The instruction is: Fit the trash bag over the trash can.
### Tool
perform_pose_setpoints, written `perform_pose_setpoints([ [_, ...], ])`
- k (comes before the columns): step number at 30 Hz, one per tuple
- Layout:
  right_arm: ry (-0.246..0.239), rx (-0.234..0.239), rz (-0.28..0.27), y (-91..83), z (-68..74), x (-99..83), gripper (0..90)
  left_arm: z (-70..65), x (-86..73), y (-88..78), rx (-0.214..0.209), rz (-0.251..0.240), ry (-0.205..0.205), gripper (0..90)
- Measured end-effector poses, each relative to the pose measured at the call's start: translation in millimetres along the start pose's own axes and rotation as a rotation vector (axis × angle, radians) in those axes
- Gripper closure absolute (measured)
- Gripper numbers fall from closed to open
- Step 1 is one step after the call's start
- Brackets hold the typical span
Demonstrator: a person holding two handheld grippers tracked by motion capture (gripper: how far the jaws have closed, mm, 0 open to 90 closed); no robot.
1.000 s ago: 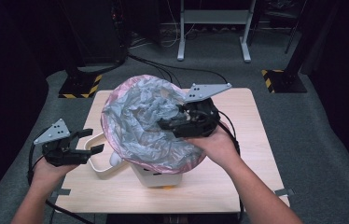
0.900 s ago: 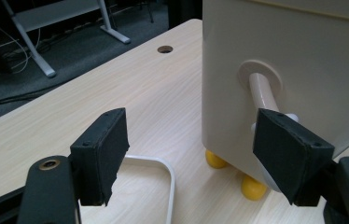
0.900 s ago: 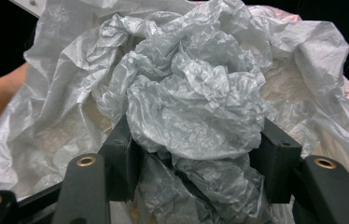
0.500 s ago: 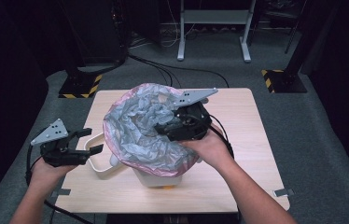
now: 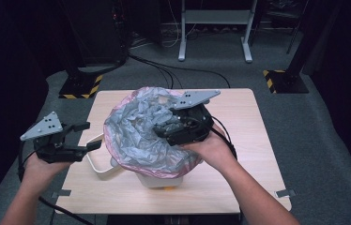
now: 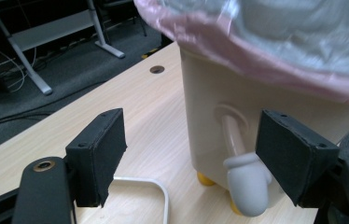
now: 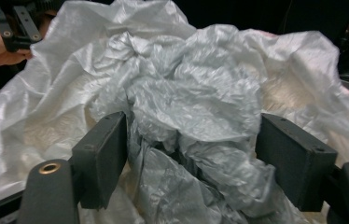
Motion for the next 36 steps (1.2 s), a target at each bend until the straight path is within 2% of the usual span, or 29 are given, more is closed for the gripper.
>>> perform_pose_setpoints([
  [8, -0.017, -0.018, -0.024, -15.5, -1.1, 10.6, 22.2, -7.8, 14.9, -7.2, -0.014, 0.0, 0.016, 23.4],
  [11, -0.016, -0.027, -0.046, -24.8, -3.2, 15.0, 29.6, -11.4, 23.8, -10.3, -0.021, -0.004, 0.02, 23.3],
  [14, -0.007, -0.019, -0.042, -27.5, -7.3, 14.6, 39.9, -12.9, 28.7, -10.6, -0.025, -0.013, 0.021, 23.3],
  [18, 0.019, -0.006, -0.015, -21.1, -14.3, 7.7, 47.8, -15.0, 34.8, -5.7, -0.047, -0.026, 0.006, 23.2],
  [20, 0.028, 0.006, -0.002, -16.0, -15.2, 3.3, 50.1, -15.4, 35.1, 1.9, -0.064, -0.025, -0.008, 23.2],
  [25, 0.025, 0.034, 0.038, -2.2, -12.3, -7.1, 52.1, -17.7, 35.0, 14.3, -0.085, -0.021, -0.02, 23.2],
  [30, 0.027, 0.043, 0.05, 4.0, -10.8, -11.4, 51.9, -20.7, 34.3, 24.3, -0.115, -0.011, -0.027, 24.1],
  [33, 0.032, 0.043, 0.051, 6.4, -11.4, -14.7, 50.3, -24.7, 31.7, 30.7, -0.17, -0.01, -0.034, 35.3],
  [35, 0.037, 0.039, 0.05, 6.8, -11.9, -15.9, 49.0, -25.7, 30.6, 32.4, -0.178, -0.009, -0.034, 41.4],
  [36, 0.037, 0.039, 0.05, 6.8, -11.9, -15.9, 49.0, -26.9, 28.9, 34.2, -0.188, -0.005, -0.032, 41.4],
])
Point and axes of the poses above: each handheld gripper's, and its own axes: y roughly forward along the jaws, x roughly out of its top, z roughly to its left, the point moved 10 cm from there along y, roughly forward along the jaws, and after that the axes turned 13 degrees about -y, right-handed, at the moved point
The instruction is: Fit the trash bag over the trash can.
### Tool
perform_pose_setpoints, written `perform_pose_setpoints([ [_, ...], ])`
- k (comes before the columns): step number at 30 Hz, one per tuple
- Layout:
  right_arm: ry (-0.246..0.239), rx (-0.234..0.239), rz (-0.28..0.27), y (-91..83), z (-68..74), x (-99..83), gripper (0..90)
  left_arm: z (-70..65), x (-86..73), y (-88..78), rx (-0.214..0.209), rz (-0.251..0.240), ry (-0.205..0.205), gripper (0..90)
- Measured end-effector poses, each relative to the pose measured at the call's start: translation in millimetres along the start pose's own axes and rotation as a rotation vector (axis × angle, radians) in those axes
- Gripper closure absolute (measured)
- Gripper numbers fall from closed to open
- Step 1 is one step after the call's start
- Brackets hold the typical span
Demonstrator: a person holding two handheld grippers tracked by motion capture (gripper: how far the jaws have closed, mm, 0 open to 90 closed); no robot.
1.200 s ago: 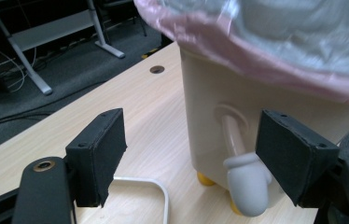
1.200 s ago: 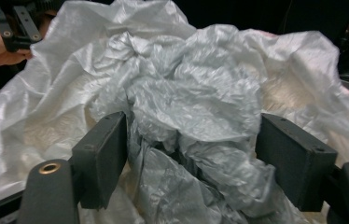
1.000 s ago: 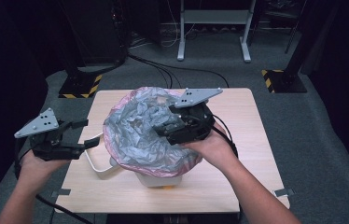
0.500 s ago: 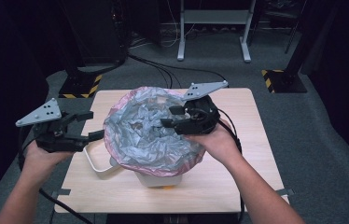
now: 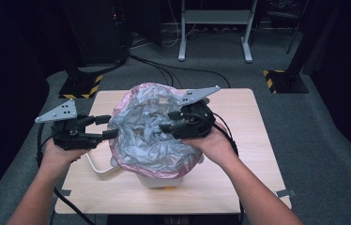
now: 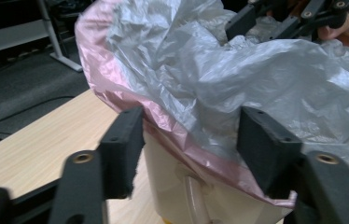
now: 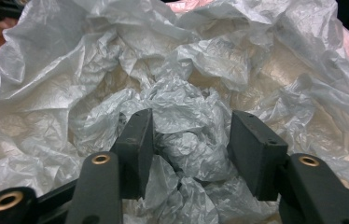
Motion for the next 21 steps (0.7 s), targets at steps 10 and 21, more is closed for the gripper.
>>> perform_pose_setpoints([
  [10, 0.0, -0.024, -0.009, -2.1, -0.5, -1.0, 45.6, 1.4, -12.7, -2.0, -0.002, 0.047, 0.01, 81.0],
  [21, 0.009, -0.023, -0.02, -5.7, 0.5, -4.6, 45.5, 18.4, -45.9, 8.9, 0.052, 0.139, -0.031, 89.0],
])
Point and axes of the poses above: each handheld gripper's, and its own axes: y roughly forward along the jaws, x roughly out of its top, z roughly to its left, the point moved 10 cm from there along y, roughly forward along the jaws, and after that the axes turned 13 degrees about -y, right-handed, at the moved point
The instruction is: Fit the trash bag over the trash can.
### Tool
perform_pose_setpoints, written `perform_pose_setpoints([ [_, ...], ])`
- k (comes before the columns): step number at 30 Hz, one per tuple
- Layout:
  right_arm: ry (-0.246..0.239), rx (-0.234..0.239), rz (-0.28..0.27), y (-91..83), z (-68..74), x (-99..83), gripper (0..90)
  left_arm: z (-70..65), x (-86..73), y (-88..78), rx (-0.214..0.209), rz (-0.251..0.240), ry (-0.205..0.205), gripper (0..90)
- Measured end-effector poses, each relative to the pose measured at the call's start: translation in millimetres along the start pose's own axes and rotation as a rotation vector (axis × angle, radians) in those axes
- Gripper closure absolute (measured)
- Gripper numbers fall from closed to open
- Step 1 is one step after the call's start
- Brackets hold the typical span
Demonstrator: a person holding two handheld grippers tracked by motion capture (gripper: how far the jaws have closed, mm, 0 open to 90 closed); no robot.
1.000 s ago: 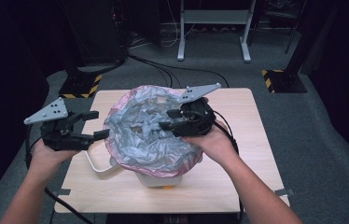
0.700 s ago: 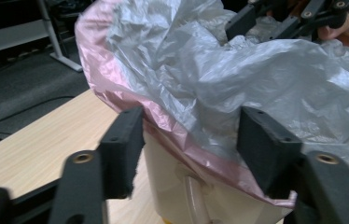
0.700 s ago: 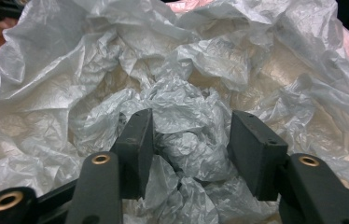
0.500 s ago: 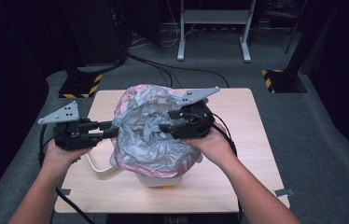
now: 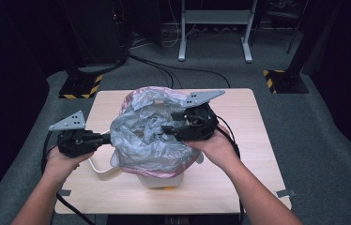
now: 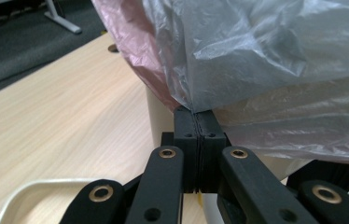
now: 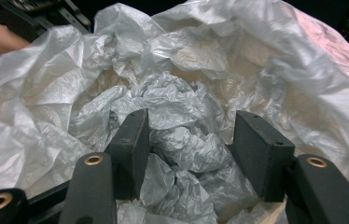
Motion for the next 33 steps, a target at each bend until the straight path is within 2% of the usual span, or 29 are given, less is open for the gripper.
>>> perform_pose_setpoints([
  [3, -0.002, 0.0, -0.002, -1.0, 0.6, -0.5, 45.2, 2.1, -6.3, 4.1, -0.016, 0.018, -0.017, 88.9],
  [6, -0.005, 0.0, -0.009, -2.4, 1.3, 0.2, 43.5, 1.6, -6.1, 2.4, -0.02, 0.009, -0.016, 88.1],
  [8, -0.008, -0.005, -0.022, -6.5, 2.4, 2.7, 40.9, 1.0, -5.3, -0.9, -0.025, 0.003, -0.017, 83.4],
  [12, -0.01, -0.013, -0.057, -17.9, 1.6, 9.2, 39.9, 1.5, 1.1, -14.2, -0.011, -0.04, -0.025, 65.2],
  [15, -0.012, -0.036, -0.068, -28.5, -2.5, 12.8, 38.7, 3.6, 6.5, -24.4, 0.011, -0.069, -0.036, 47.7],
  [16, -0.01, -0.043, -0.071, -31.8, -3.9, 13.3, 38.4, 3.9, 7.6, -27.4, 0.017, -0.074, -0.033, 44.4],
  [19, -0.007, -0.064, -0.077, -39.7, -9.8, 13.1, 38.1, 3.8, 10.7, -33.5, 0.034, -0.079, -0.018, 40.7],
  [24, 0.027, -0.118, -0.07, -51.6, -31.7, 5.3, 38.0, 2.6, 16.7, -36.9, 0.051, -0.086, 0.006, 37.4],
  [27, 0.044, -0.149, -0.077, -58.1, -45.6, 2.3, 38.1, 1.2, 20.8, -37.3, 0.053, -0.093, 0.016, 36.5],
  [29, 0.048, -0.158, -0.079, -60.0, -49.7, 1.7, 38.4, 0.0, 22.1, -36.9, 0.047, -0.094, 0.022, 36.5],
  [33, 0.076, -0.193, -0.082, -63.9, -68.7, -2.7, 39.5, -3.3, 24.0, -31.8, 0.036, -0.079, 0.045, 37.6],
])
Point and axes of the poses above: each handheld gripper's, and its own axes: y roughly forward along the jaws, x roughly out of its top, z roughly to its left, the point moved 10 cm from there along y, roughly forward along the jaws, and after that the axes turned 13 degrees about -y, right-handed, at the moved point
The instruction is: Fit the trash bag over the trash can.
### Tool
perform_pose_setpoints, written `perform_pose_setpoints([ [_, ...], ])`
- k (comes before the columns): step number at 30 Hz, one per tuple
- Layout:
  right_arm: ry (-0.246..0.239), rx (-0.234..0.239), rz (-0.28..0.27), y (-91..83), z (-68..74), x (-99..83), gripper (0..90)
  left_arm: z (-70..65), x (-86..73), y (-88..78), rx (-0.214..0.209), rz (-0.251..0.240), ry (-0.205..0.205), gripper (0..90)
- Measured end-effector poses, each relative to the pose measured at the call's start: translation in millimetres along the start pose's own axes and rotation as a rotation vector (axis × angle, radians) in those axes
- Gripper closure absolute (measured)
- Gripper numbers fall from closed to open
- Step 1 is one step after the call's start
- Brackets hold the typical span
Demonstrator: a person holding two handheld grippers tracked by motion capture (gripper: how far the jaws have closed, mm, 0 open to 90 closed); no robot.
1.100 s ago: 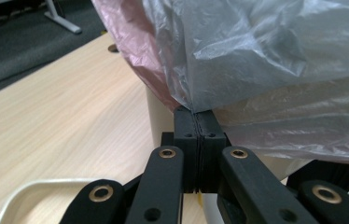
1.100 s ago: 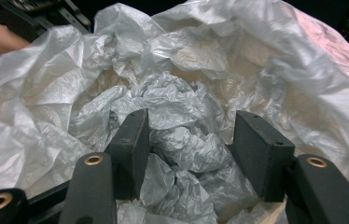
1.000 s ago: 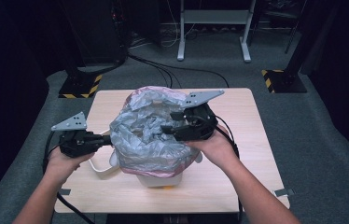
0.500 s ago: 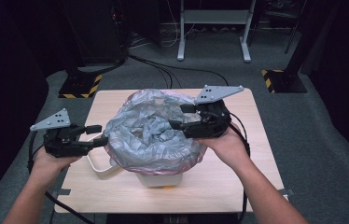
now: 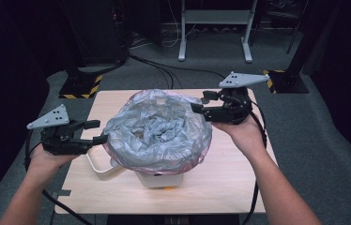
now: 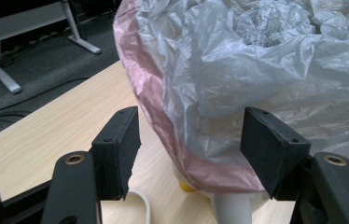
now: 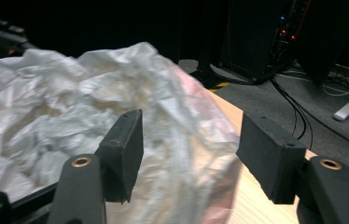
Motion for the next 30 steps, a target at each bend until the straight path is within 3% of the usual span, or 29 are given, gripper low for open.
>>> perform_pose_setpoints([
  [6, 0.005, -0.018, 0.055, 15.7, -13.0, -16.1, 39.4, -3.0, -4.7, 12.8, -0.024, 0.041, 0.023, 44.8],
  [15, 0.064, -0.061, 0.053, 16.6, -30.5, -22.2, 41.0, -3.7, -9.0, 17.9, -0.045, 0.048, 0.031, 54.0],
  [20, 0.071, -0.04, 0.07, 21.5, -28.6, -25.4, 50.7, -2.5, -10.0, 18.7, -0.051, 0.042, 0.029, 58.4],
  [30, 0.076, 0.007, 0.081, 30.7, -21.7, -25.7, 63.1, -0.2, -10.8, 16.5, -0.048, 0.032, 0.023, 57.6],
])
Point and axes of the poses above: each handheld gripper's, and its own axes: y roughly forward along the jaws, x roughly out of its top, z roughly to its left, the point moved 10 cm from there along y, roughly forward along the jaws, and after that the axes turned 13 degrees about -y, right-handed, at the moved point
